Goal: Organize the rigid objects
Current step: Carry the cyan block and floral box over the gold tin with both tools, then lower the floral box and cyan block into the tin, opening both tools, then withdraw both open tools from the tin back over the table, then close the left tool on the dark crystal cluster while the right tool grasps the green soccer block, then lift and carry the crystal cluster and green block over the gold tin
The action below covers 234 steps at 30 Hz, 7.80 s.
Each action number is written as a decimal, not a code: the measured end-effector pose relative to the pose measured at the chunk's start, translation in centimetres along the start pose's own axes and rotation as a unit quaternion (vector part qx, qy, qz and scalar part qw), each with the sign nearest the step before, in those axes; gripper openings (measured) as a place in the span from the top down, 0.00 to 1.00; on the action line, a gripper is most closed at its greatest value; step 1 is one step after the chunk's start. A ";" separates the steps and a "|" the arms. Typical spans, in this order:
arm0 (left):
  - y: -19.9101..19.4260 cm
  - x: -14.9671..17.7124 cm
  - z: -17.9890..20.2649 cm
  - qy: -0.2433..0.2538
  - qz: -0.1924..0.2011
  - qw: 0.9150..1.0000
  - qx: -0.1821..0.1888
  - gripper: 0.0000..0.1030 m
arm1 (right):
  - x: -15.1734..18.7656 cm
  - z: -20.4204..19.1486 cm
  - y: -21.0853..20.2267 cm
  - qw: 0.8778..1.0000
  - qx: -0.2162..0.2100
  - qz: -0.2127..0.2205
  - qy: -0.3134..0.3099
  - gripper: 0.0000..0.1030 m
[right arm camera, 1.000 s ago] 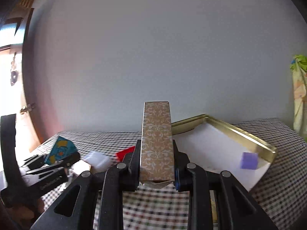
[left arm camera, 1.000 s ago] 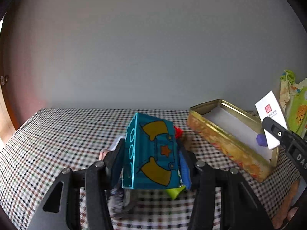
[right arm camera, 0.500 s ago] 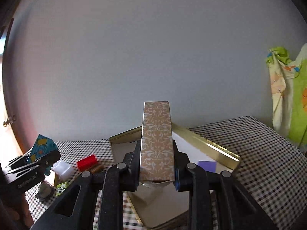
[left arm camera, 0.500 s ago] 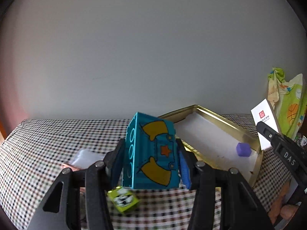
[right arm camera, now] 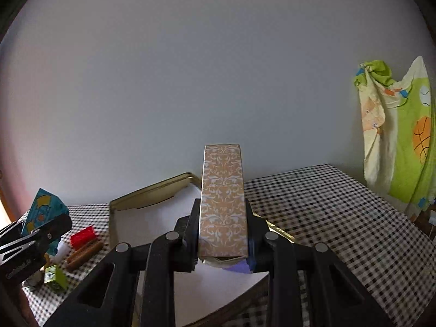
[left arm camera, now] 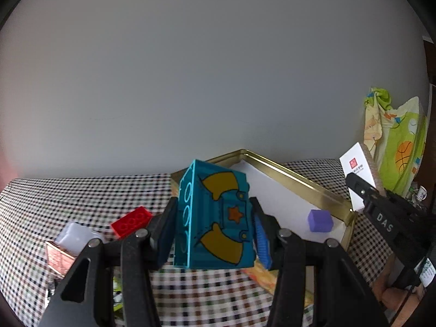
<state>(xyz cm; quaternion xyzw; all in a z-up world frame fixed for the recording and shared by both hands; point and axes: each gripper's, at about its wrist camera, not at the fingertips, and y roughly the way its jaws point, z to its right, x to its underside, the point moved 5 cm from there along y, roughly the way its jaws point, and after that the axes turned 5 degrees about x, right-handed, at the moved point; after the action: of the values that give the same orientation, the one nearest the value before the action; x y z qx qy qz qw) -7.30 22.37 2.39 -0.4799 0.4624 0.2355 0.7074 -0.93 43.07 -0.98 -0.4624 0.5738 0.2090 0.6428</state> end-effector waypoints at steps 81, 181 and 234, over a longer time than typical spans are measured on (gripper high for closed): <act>2.5 2.4 -1.3 0.010 0.015 0.996 -0.093 0.00 | 0.3 1.7 2.6 0.998 0.047 0.010 0.043 0.19; -5.0 11.0 -19.7 -0.095 -0.160 0.979 -0.084 0.48 | 9.5 -22.1 -2.0 0.983 -0.092 -0.158 -0.026 0.18; -7.7 7.5 -19.7 -0.087 -0.020 0.990 -0.108 0.59 | 5.6 -23.4 -3.7 0.988 -0.124 -0.050 -0.079 0.67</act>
<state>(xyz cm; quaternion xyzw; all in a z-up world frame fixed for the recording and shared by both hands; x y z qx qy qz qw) -6.27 0.57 -2.83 -0.5403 0.3610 0.3107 0.6937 -9.30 20.34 -2.89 -0.5488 0.4666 0.2824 0.6335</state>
